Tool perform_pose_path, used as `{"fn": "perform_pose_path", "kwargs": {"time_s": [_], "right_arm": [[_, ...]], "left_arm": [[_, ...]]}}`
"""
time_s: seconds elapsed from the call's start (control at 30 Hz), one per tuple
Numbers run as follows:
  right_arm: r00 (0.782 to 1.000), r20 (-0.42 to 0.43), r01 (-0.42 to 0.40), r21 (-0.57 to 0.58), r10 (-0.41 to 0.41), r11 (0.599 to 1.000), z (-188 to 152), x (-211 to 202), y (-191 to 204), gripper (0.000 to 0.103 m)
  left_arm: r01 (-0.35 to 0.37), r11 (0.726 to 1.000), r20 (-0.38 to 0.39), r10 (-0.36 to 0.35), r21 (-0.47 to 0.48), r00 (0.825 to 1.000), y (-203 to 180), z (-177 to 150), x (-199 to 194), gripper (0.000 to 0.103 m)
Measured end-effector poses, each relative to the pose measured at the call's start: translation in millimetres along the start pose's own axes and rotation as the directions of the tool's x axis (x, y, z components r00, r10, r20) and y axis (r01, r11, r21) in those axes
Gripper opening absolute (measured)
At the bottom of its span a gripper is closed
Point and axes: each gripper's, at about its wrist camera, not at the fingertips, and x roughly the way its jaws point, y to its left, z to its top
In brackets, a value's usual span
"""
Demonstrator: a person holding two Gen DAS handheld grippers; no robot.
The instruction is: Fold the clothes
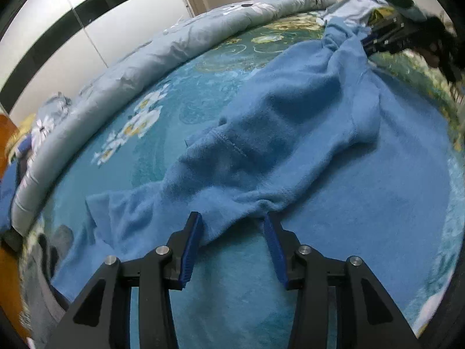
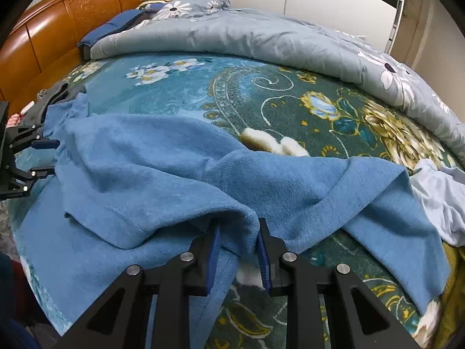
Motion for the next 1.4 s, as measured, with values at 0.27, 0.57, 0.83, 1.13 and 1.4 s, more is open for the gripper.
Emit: {"fn": "perform_pose_path", "kwargs": {"time_s": [0.27, 0.57, 0.83, 1.13, 1.4], "right_arm": [[0.999, -0.01, -0.044, 0.072, 0.045, 0.996, 3.1, 1.9, -6.8, 0.026], [0.998, -0.007, -0.068, 0.12, 0.069, 0.99, 4.8, 4.3, -8.4, 0.026], [0.994, -0.018, -0.103, 0.143, 0.107, 0.984, 4.4, -1.5, -6.3, 0.006], [0.99, 0.115, -0.096, 0.126, 0.082, 0.987, 71.9, -36.4, -28.3, 0.005], [0.991, 0.127, 0.013, 0.189, -0.038, 0.982, 192.6, 15.0, -77.1, 0.005]], "left_arm": [[-0.054, 0.996, 0.012, 0.053, 0.07, 0.999, 3.9, -2.1, -9.1, 0.053], [-0.083, 0.996, 0.017, 0.083, -0.022, 0.996, 22.8, -10.1, -1.2, 0.05], [0.032, 0.996, 0.098, -0.023, -0.087, 0.995, 22.8, -5.8, -3.0, 0.003], [0.149, 0.915, 0.338, -0.015, -0.375, 0.941, 118.4, 39.0, -21.0, 0.003], [0.238, 0.735, 0.331, -0.019, -0.635, 0.944, 214.0, 87.8, 44.9, 0.003]]}}
